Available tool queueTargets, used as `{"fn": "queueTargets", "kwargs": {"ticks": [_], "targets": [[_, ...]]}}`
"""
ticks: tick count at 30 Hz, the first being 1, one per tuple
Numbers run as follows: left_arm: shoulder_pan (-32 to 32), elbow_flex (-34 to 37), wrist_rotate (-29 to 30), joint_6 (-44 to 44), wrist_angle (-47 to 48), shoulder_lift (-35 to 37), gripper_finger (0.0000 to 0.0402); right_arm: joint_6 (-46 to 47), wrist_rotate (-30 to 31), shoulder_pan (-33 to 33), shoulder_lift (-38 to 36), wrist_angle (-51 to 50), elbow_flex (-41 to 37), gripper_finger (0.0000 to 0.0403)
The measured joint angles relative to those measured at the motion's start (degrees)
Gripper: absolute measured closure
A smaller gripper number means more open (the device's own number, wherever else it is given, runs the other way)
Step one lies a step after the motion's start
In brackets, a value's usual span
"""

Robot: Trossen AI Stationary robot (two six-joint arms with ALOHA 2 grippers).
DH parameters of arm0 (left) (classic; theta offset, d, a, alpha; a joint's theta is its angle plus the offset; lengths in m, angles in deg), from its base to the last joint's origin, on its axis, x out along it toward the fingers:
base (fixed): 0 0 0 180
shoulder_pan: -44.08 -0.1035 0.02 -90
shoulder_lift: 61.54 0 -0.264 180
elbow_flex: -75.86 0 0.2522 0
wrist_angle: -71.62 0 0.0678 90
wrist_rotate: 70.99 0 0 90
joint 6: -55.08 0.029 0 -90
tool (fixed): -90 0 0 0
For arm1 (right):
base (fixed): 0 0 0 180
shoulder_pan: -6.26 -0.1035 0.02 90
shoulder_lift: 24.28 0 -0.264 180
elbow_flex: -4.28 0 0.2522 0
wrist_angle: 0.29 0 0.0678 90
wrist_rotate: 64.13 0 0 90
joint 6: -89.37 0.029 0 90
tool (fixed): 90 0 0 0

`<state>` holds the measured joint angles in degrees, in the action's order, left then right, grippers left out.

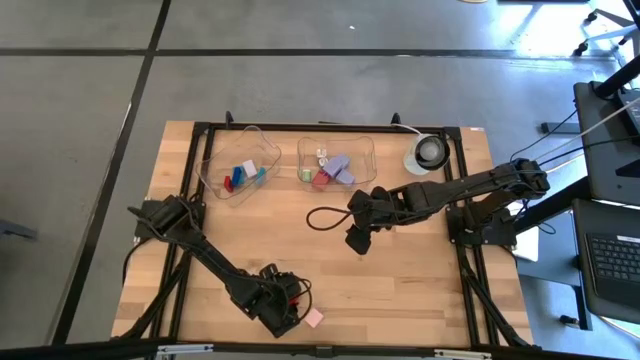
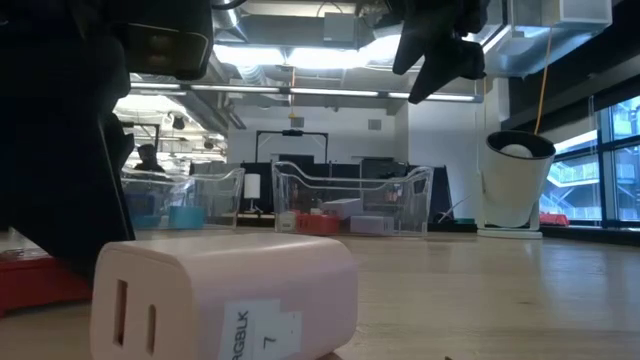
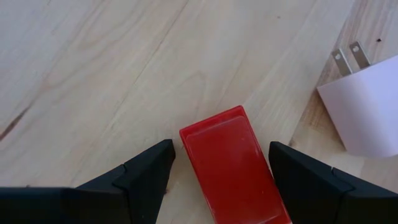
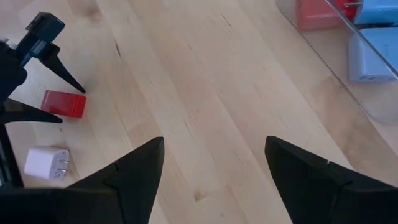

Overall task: Pick & Place Office items
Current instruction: Put the red digital timer into the left transparent bin

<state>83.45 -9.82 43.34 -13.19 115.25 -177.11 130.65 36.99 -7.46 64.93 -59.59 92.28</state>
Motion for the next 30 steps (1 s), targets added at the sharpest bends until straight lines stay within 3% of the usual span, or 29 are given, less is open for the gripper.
{"fn": "queueTargets", "kwargs": {"ticks": [9, 19, 30], "targets": [[-0.05, 0.07, -0.03, 0.00, -0.02, -0.06, 0.0135, -5.92, -0.04, 0.24, 0.00, 1.16, 0.00, 0.0120], [-0.09, 0.13, 0.28, -0.02, -0.02, -0.11, 0.0141, -5.97, -0.15, 0.67, 0.02, 3.19, 0.02, 0.0120], [-0.10, -1.10, 1.50, -0.04, 0.96, -0.27, 0.0244, -7.29, 0.05, 0.67, 0.02, 3.26, 0.00, 0.0120]]}}
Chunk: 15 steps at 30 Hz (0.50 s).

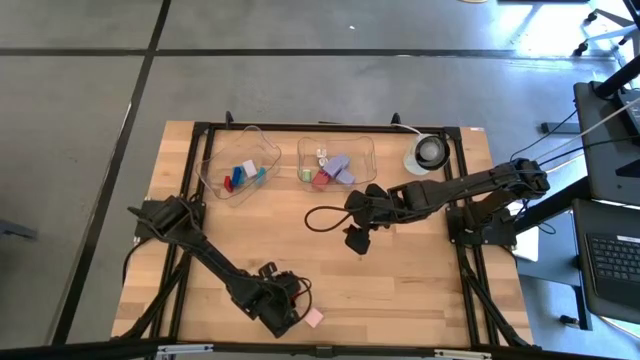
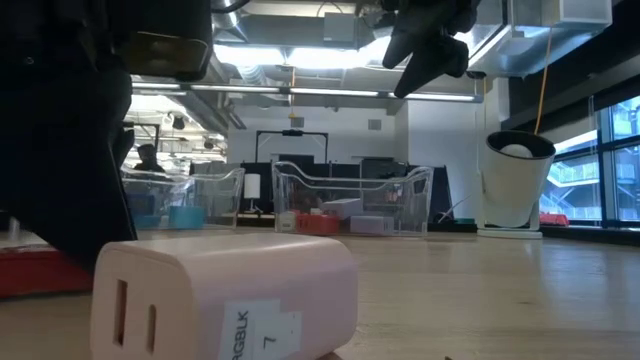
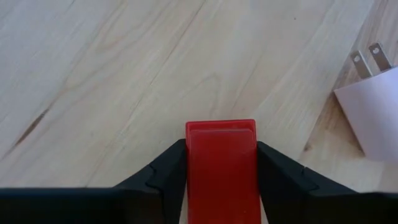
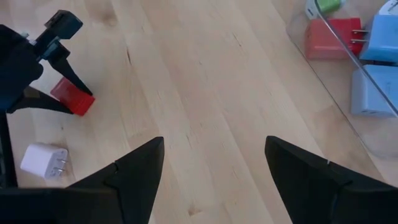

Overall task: Pick & Place Office items
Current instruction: Put the red digital timer into the left transparent bin

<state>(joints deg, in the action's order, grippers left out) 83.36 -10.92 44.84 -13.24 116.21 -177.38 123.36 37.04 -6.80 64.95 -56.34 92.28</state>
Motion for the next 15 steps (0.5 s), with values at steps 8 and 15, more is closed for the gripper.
{"fn": "queueTargets", "kwargs": {"ticks": [8, 15], "targets": [[-1.06, -4.25, 6.27, -0.14, 0.68, 0.42, 0.0248, 0.00, 0.00, 0.00, 0.00, 0.04, 0.00, 0.0120], [-5.24, -7.77, 14.71, 0.04, 0.67, 6.05, 0.0246, 0.71, 0.26, 0.00, 0.00, 0.02, 0.01, 0.0120]]}}
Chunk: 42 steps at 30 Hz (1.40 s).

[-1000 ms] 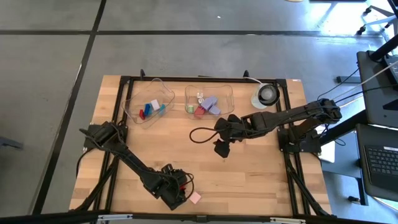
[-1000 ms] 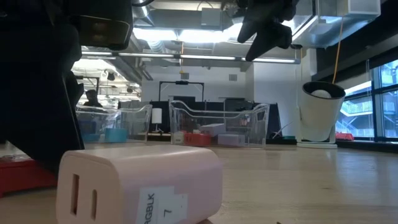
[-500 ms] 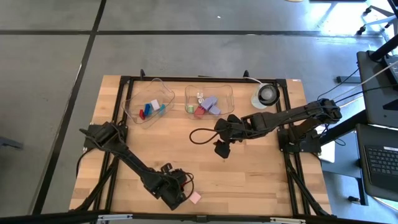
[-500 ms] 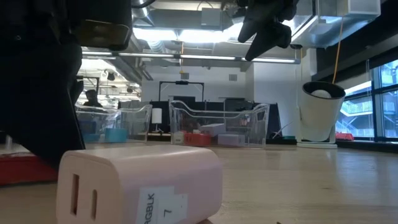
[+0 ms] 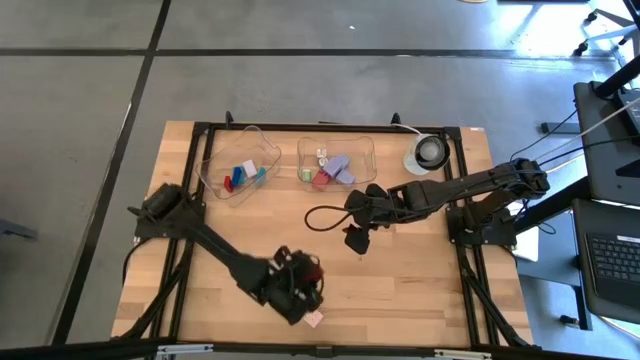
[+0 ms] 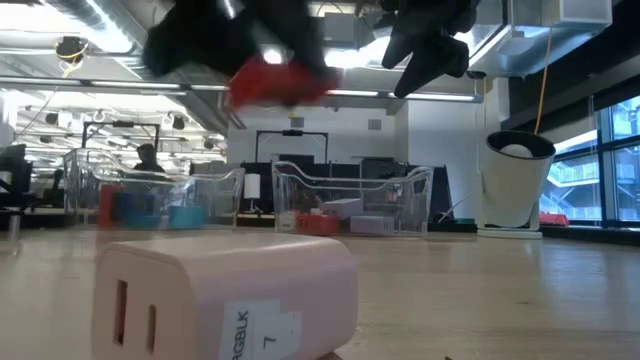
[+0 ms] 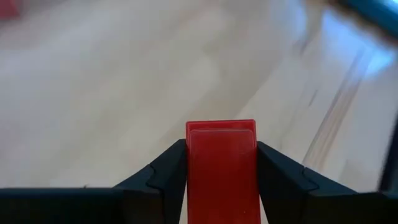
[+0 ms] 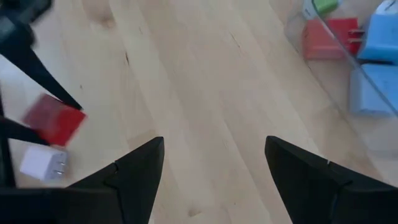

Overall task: Pick & Place Office items
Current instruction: Put the red digital timer into the left transparent bin

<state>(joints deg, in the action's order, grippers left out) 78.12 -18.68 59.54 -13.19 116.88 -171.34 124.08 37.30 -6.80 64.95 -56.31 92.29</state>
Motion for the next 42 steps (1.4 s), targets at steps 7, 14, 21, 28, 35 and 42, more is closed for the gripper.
{"fn": "queueTargets", "kwargs": {"ticks": [7, 14, 21, 28, 35, 42], "targets": [[-3.53, -0.71, 0.05, 7.28, -7.45, 10.23, 0.0245, -0.84, 7.13, 0.13, 0.00, -0.75, -0.01, 0.0120], [-4.30, -0.75, 0.55, 29.30, -26.57, 18.69, 0.0243, -0.78, 7.81, 0.79, 0.00, -0.78, -0.01, 0.0120], [-5.06, -0.82, 0.50, 50.61, -43.42, 22.27, 0.0239, -0.71, 7.70, 0.87, 0.00, -0.60, 0.00, 0.0120], [-7.18, -0.82, -3.45, 60.97, -51.37, 22.85, 0.0238, -0.69, 9.00, 1.54, 0.00, -0.11, -0.01, 0.0120], [-9.74, -0.82, -8.14, 61.09, -51.40, 22.90, 0.0238, 2.10, 10.29, 3.12, 0.00, 0.07, -0.01, 0.0120], [-10.92, -0.80, -7.66, 64.17, -48.14, 25.63, 0.0236, 2.15, 12.32, 4.52, 0.00, 0.07, 0.00, 0.0120]]}}
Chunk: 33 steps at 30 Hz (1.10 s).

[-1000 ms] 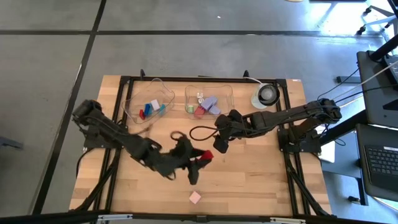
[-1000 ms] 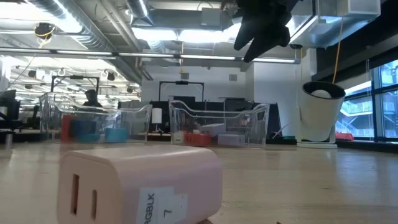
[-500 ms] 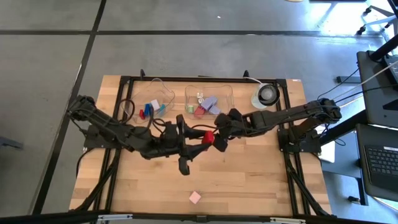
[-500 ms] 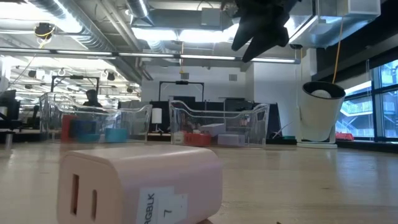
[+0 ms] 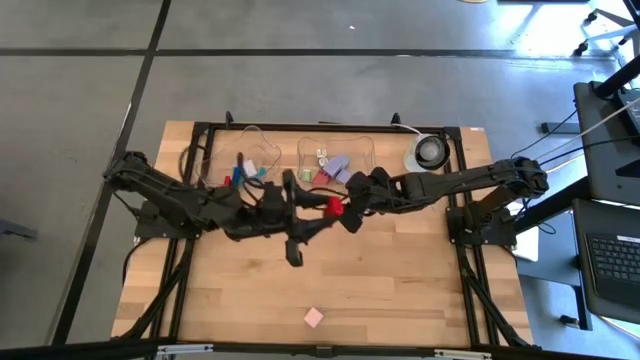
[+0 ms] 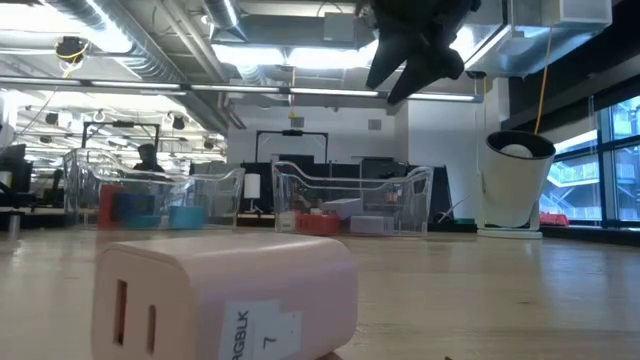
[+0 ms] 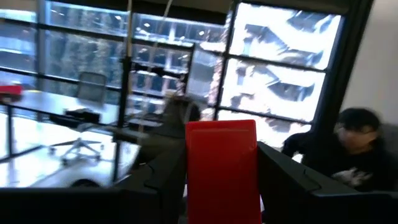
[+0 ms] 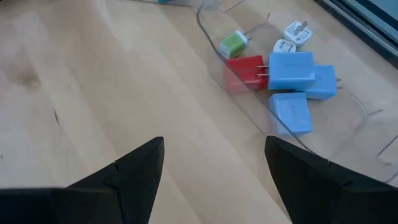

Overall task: Pick & Place Office items
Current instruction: Put the red digital timer into the left transparent bin

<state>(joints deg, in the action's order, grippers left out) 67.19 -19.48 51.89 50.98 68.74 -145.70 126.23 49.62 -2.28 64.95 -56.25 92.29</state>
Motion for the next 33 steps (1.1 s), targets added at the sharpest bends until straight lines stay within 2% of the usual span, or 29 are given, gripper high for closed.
{"fn": "queueTargets", "kwargs": {"ticks": [7, 15, 21, 26, 33], "targets": [[0.00, -0.02, 7.61, -0.77, 16.96, 8.00, 0.0239, -0.04, -0.02, 2.09, 0.00, 0.02, -0.01, 0.0120], [0.00, -0.02, 18.92, -2.99, 34.76, 15.46, 0.0240, -0.09, -0.15, 5.91, 0.00, 0.20, -0.01, 0.0120], [0.00, -0.02, 25.50, -7.15, 48.46, 20.39, 0.0238, -0.04, -0.16, 8.95, 0.00, 0.98, -0.01, 0.0120], [-1.27, -0.02, 30.70, -16.27, 64.00, 24.25, 0.0235, 0.00, -0.15, 10.92, 0.00, 3.96, 0.00, 0.0120], [-5.59, 0.20, 30.68, -38.28, 87.35, 27.98, 0.0234, 0.04, -0.16, 12.78, 0.00, 8.73, -0.01, 0.0120]]}}
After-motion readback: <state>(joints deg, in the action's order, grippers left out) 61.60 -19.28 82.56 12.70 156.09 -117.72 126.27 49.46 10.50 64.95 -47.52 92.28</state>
